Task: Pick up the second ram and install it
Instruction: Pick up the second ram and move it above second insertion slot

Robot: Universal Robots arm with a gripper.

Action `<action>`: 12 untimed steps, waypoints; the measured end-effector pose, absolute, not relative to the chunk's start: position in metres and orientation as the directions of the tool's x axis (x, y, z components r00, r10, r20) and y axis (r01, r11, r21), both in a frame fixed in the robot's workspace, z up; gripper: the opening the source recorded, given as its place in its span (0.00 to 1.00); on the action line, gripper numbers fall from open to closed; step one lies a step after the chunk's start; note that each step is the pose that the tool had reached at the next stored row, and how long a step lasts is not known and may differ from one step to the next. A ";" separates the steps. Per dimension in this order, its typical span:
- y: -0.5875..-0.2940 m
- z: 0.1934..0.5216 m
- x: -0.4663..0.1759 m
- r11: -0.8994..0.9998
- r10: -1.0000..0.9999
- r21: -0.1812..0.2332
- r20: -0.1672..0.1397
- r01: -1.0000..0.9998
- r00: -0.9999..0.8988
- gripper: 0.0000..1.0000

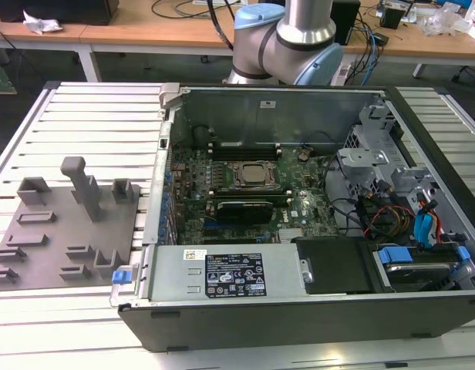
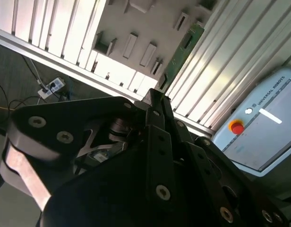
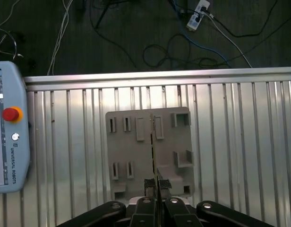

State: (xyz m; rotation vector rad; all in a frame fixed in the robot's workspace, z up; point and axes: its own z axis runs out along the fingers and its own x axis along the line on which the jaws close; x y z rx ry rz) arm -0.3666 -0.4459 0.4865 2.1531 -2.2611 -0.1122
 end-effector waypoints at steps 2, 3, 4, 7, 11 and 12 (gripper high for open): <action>-0.437 0.482 -0.360 0.048 -0.998 0.071 -0.037 -0.996 -0.050 0.14; -0.434 0.481 -0.359 0.048 -0.998 0.073 -0.036 -0.996 -0.050 0.14; -0.431 0.480 -0.358 0.047 -0.998 0.075 -0.036 -0.996 -0.050 0.14; -0.418 0.478 -0.354 0.047 -0.998 0.079 -0.036 -0.996 -0.050 0.14; -0.402 0.473 -0.349 0.047 -0.998 0.086 -0.039 -0.995 -0.051 0.14; -0.402 0.473 -0.349 0.047 -0.998 0.086 -0.039 -0.995 -0.050 0.14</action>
